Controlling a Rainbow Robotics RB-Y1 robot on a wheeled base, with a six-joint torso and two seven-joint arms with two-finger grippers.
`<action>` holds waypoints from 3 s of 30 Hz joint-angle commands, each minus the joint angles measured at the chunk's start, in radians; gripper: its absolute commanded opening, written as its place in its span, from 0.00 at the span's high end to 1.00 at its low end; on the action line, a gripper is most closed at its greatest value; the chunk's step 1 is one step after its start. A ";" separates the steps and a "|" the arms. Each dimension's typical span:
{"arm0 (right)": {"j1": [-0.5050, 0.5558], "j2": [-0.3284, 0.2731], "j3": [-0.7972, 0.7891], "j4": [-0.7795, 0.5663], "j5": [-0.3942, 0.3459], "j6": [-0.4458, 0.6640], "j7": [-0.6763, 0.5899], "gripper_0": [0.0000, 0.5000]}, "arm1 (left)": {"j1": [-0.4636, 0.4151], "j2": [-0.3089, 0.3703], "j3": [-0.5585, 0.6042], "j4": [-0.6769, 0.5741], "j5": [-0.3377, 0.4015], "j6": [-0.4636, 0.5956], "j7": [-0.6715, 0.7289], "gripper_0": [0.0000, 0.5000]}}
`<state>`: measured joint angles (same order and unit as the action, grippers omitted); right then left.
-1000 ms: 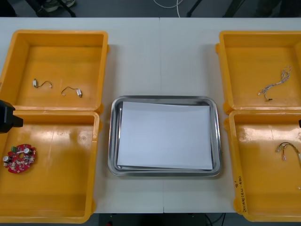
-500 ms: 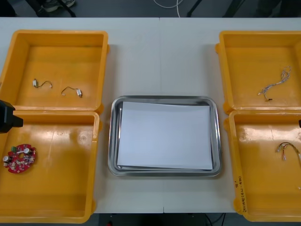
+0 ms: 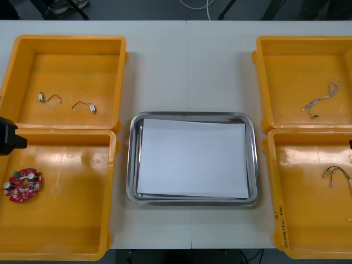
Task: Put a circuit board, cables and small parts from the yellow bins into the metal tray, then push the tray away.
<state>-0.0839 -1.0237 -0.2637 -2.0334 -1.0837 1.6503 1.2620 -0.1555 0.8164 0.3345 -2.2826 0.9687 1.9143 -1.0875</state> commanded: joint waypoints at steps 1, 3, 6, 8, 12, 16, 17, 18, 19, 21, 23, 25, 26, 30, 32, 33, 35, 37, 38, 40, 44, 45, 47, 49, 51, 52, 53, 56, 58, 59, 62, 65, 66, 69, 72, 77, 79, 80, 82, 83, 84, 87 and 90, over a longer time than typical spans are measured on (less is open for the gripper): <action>0.013 -0.047 -0.039 -0.005 0.001 -0.009 -0.015 0.00 | -0.027 0.017 0.017 -0.009 0.007 0.006 0.054 0.00; 0.013 -0.047 -0.039 -0.005 0.001 -0.009 -0.015 0.00 | -0.027 0.017 0.017 -0.009 0.007 0.006 0.054 0.00; 0.013 -0.047 -0.039 -0.005 0.001 -0.009 -0.015 0.00 | -0.027 0.017 0.017 -0.009 0.007 0.006 0.054 0.00; 0.013 -0.047 -0.039 -0.005 0.001 -0.009 -0.015 0.00 | -0.027 0.017 0.017 -0.009 0.007 0.006 0.054 0.00; 0.013 -0.047 -0.039 -0.005 0.001 -0.009 -0.015 0.00 | -0.027 0.017 0.017 -0.009 0.007 0.006 0.054 0.00; 0.013 -0.047 -0.039 -0.005 0.001 -0.009 -0.015 0.00 | -0.027 0.017 0.017 -0.009 0.007 0.006 0.054 0.00; 0.013 -0.047 -0.039 -0.005 0.001 -0.009 -0.015 0.00 | -0.027 0.017 0.017 -0.009 0.007 0.006 0.054 0.00; 0.013 -0.047 -0.039 -0.005 0.001 -0.009 -0.015 0.00 | -0.027 0.017 0.017 -0.009 0.007 0.006 0.054 0.00; 0.013 -0.047 -0.039 -0.005 0.001 -0.009 -0.015 0.00 | -0.027 0.017 0.017 -0.009 0.007 0.006 0.054 0.00; 0.013 -0.047 -0.039 -0.005 0.001 -0.009 -0.015 0.00 | -0.027 0.017 0.017 -0.009 0.007 0.006 0.054 0.00; 0.013 -0.047 -0.039 -0.005 0.001 -0.009 -0.015 0.00 | -0.027 0.017 0.017 -0.009 0.007 0.006 0.054 0.00; 0.013 -0.047 -0.039 -0.005 0.001 -0.009 -0.015 0.00 | -0.027 0.017 0.017 -0.009 0.007 0.006 0.054 0.00; 0.013 -0.047 -0.039 -0.005 0.001 -0.009 -0.015 0.00 | -0.027 0.017 0.017 -0.009 0.007 0.006 0.054 0.00; -0.037 -0.108 -0.085 -0.021 0.001 0.009 -0.012 0.00 | -0.027 0.017 0.017 -0.009 0.007 0.006 0.054 0.00; -0.050 -0.115 -0.092 -0.036 0.005 0.040 -0.016 0.00 | -0.027 0.017 0.017 -0.009 0.007 0.006 0.054 0.00; -0.050 -0.107 -0.094 -0.048 0.013 0.048 -0.015 0.00 | -0.027 0.017 0.017 -0.009 0.007 0.006 0.054 0.00; -0.048 -0.101 -0.092 -0.057 0.027 0.048 -0.015 0.00 | -0.027 0.017 0.017 -0.009 0.007 0.006 0.054 0.00; -0.048 -0.098 -0.094 -0.056 0.038 0.045 -0.015 0.00 | 0.008 -0.006 -0.003 0.008 0.005 0.006 0.052 0.00; -0.046 -0.098 -0.092 -0.056 0.041 0.043 -0.015 0.00 | 0.011 -0.013 -0.002 0.008 0.004 0.006 0.052 0.00; -0.046 -0.096 -0.088 -0.056 0.041 0.042 -0.015 0.00 | 0.013 -0.003 -0.005 0.008 0.004 0.006 0.052 0.00; -0.033 -0.084 -0.086 -0.037 0.033 0.040 -0.015 0.00 | 0.013 0.007 -0.005 0.008 0.002 0.006 0.054 0.00; -0.031 -0.084 -0.086 -0.036 0.033 0.037 -0.015 0.00 | 0.013 0.010 -0.005 0.008 0.001 0.006 0.055 0.00; -0.019 -0.084 -0.086 -0.034 0.033 0.028 -0.015 0.00 | 0.013 0.023 -0.005 0.009 -0.004 0.006 0.058 0.00; -0.008 -0.084 -0.088 -0.034 0.036 0.025 -0.013 0.00 | 0.013 0.033 -0.005 0.014 -0.005 0.006 0.061 0.00; 0.000 -0.084 -0.086 -0.034 0.045 0.023 -0.007 0.00 | 0.014 0.044 -0.005 0.029 -0.007 0.006 0.064 0.00; 0.001 -0.085 -0.088 -0.033 0.045 0.023 -0.006 0.00 | 0.014 0.046 -0.005 0.035 -0.007 0.006 0.064 0.00; 0.003 -0.087 -0.086 -0.028 0.044 0.020 -0.003 0.00 | 0.016 0.049 -0.005 0.048 -0.005 0.006 0.064 0.00; 0.003 -0.088 -0.088 -0.013 0.036 0.008 0.007 0.00 | 0.017 0.058 -0.005 0.077 -0.007 0.006 0.064 0.00; 0.003 -0.088 -0.086 -0.007 0.034 0.002 0.010 0.00 | 0.017 0.060 -0.005 0.086 -0.008 0.006 0.064 0.00; 0.004 -0.088 -0.088 0.001 0.030 -0.007 0.016 0.00 | 0.022 0.061 -0.005 0.097 -0.012 0.006 0.064 0.00; 0.015 -0.093 -0.088 0.016 0.022 -0.027 0.028 0.00 | 0.031 0.061 -0.005 0.106 -0.027 0.006 0.064 0.00; 0.041 -0.104 -0.086 0.024 0.018 -0.067 0.043 0.00 | 0.045 0.063 -0.005 0.107 -0.051 0.006 0.063 0.00; 0.049 -0.108 -0.088 0.025 0.016 -0.078 0.047 0.00 | 0.048 0.061 -0.005 0.107 -0.053 0.006 0.063 0.00; 0.092 -0.124 -0.088 0.028 0.011 -0.135 0.063 0.00 | 0.060 0.063 -0.006 0.110 -0.068 0.006 0.061 0.00; 0.122 -0.131 -0.088 0.033 0.007 -0.175 0.077 0.00 | 0.068 0.063 -0.005 0.114 -0.079 0.006 0.061 0.00; 0.162 -0.131 -0.086 0.076 -0.015 -0.230 0.177 0.00 | 0.071 0.061 -0.006 0.152 -0.078 0.006 0.055 0.00; 0.182 -0.131 -0.086 0.096 -0.031 -0.259 0.209 0.00 | 0.071 0.063 -0.008 0.173 -0.076 0.006 0.049 0.00; 0.185 -0.131 -0.088 0.102 -0.038 -0.267 0.215 0.00 | 0.071 0.061 -0.008 0.181 -0.078 0.006 0.047 0.00; 0.205 -0.131 -0.088 0.127 -0.068 -0.302 0.243 0.00 | 0.071 0.061 -0.009 0.202 -0.078 0.006 0.038 0.00; 0.214 -0.131 -0.085 0.137 -0.079 -0.311 0.246 0.00 | 0.071 0.061 -0.012 0.210 -0.081 0.006 0.034 0.00; 0.217 -0.131 -0.083 0.140 -0.079 -0.317 0.247 0.00 | 0.071 0.063 -0.014 0.212 -0.084 0.006 0.032 0.00; 0.222 -0.131 -0.057 0.147 -0.073 -0.337 0.254 0.00 | 0.071 0.063 -0.025 0.218 -0.101 0.003 0.024 0.00; 0.222 -0.131 -0.025 0.156 -0.058 -0.365 0.255 0.00 | 0.071 0.061 -0.032 0.219 -0.117 -0.006 0.020 0.00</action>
<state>0.1276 -1.1083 -0.3158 -1.8906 -1.1535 1.3109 1.4831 -0.1026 0.8311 0.3245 -2.0620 0.8726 1.9144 -1.0875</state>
